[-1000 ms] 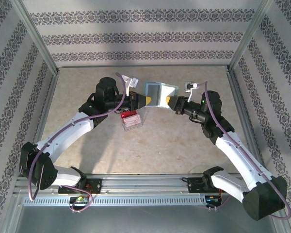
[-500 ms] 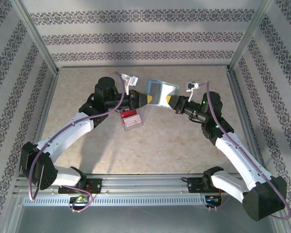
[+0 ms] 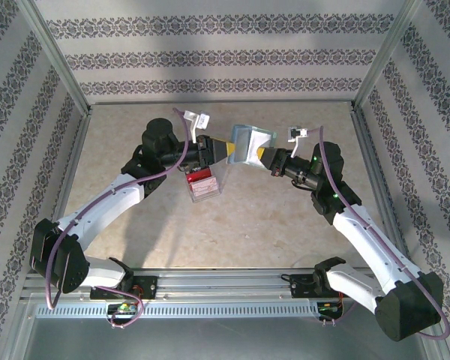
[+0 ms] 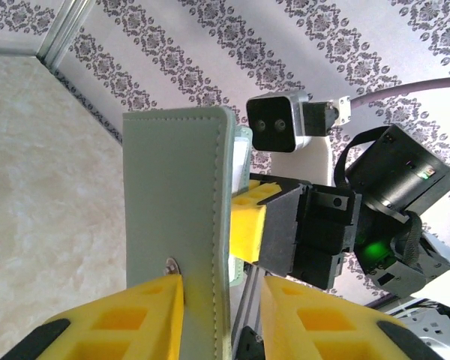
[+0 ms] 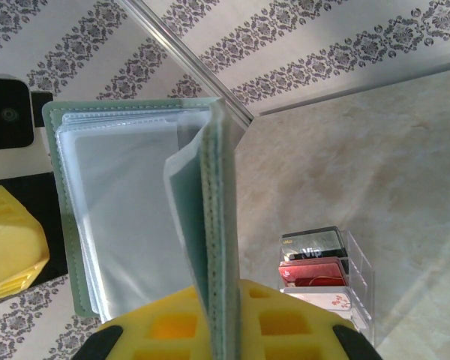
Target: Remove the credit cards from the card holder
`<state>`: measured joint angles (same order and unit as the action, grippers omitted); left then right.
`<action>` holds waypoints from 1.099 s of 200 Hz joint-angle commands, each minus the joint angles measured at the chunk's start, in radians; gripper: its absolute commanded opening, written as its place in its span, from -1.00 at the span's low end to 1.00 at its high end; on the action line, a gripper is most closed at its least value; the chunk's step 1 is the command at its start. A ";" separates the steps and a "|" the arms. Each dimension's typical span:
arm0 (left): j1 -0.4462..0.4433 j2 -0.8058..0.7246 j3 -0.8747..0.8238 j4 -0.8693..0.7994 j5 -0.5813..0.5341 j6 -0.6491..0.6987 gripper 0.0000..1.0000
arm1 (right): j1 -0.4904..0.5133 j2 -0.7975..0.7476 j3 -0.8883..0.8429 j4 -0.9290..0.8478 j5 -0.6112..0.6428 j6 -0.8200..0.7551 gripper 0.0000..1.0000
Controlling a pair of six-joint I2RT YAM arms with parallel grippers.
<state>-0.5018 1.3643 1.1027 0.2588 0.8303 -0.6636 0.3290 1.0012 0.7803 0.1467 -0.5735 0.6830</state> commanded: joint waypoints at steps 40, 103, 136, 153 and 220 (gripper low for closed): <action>0.014 0.031 -0.012 0.126 0.033 -0.056 -0.49 | -0.008 -0.011 0.008 0.034 -0.013 0.001 -1.00; 0.014 0.058 -0.003 0.137 0.032 -0.077 -0.54 | 0.012 -0.019 0.027 0.036 -0.026 -0.003 -1.00; 0.014 0.052 -0.008 0.134 0.032 -0.076 -0.56 | 0.021 -0.021 0.028 0.036 -0.023 -0.003 -1.00; 0.014 0.047 -0.007 0.117 0.021 -0.064 -0.55 | 0.027 -0.024 0.031 0.036 -0.024 -0.002 -1.00; 0.014 0.027 -0.007 0.082 0.005 -0.034 -0.71 | 0.035 -0.051 0.031 0.034 -0.020 -0.003 -1.00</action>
<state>-0.5014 1.4139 1.1011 0.3374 0.8364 -0.7269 0.3450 0.9779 0.7807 0.1394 -0.5739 0.6827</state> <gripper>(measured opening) 0.155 0.094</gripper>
